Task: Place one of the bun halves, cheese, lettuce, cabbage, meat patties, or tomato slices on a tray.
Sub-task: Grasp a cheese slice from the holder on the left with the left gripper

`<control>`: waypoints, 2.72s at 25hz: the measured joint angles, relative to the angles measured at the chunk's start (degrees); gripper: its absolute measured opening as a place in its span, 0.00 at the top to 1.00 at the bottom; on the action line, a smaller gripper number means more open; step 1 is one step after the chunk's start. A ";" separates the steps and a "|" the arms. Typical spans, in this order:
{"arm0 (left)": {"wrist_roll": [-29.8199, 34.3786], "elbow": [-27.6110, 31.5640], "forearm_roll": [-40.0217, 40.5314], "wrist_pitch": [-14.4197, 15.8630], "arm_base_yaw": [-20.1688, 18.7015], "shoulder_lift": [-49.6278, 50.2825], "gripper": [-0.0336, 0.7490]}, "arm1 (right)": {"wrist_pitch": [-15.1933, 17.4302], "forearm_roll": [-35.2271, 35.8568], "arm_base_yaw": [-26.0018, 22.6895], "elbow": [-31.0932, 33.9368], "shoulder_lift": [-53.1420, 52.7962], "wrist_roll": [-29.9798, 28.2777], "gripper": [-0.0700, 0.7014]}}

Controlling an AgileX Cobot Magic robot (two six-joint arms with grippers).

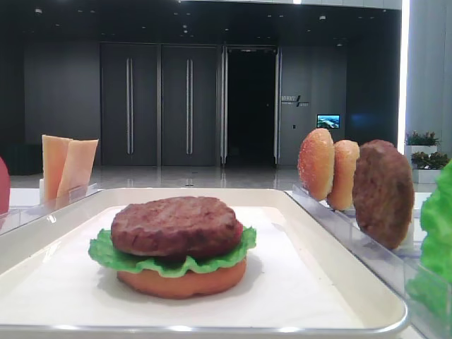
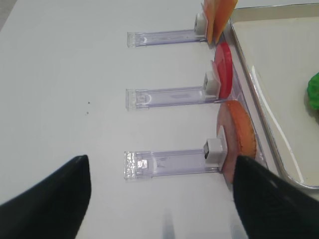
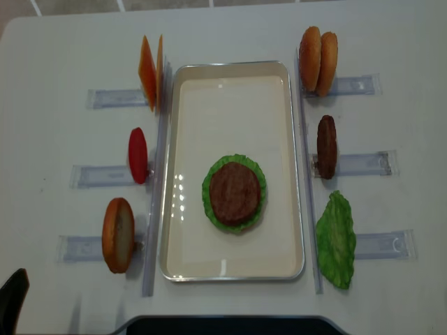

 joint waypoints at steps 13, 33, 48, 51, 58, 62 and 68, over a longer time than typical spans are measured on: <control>-0.11 0.00 0.00 0.00 0.00 0.00 0.07 | 0.00 0.00 0.00 0.00 0.00 0.00 0.31; -1.43 -4.95 0.14 0.19 0.00 20.12 0.07 | 0.00 0.00 0.00 0.00 0.00 0.00 0.31; -2.44 -21.36 0.14 3.41 0.00 46.98 0.18 | 0.00 0.00 0.00 0.00 0.00 0.00 0.31; -2.75 -26.01 0.14 4.95 0.00 53.52 0.19 | 0.00 0.00 0.00 0.00 0.00 0.00 0.31; -2.75 -37.91 0.16 6.81 0.00 67.46 0.19 | 0.00 0.00 0.00 0.00 0.00 0.00 0.31; -2.87 -45.23 0.16 7.18 0.00 74.86 0.19 | 0.00 0.00 0.00 0.00 0.00 0.00 0.31; -4.84 -55.42 0.16 7.20 0.00 85.10 0.19 | 0.00 0.00 0.00 0.00 0.00 0.00 0.31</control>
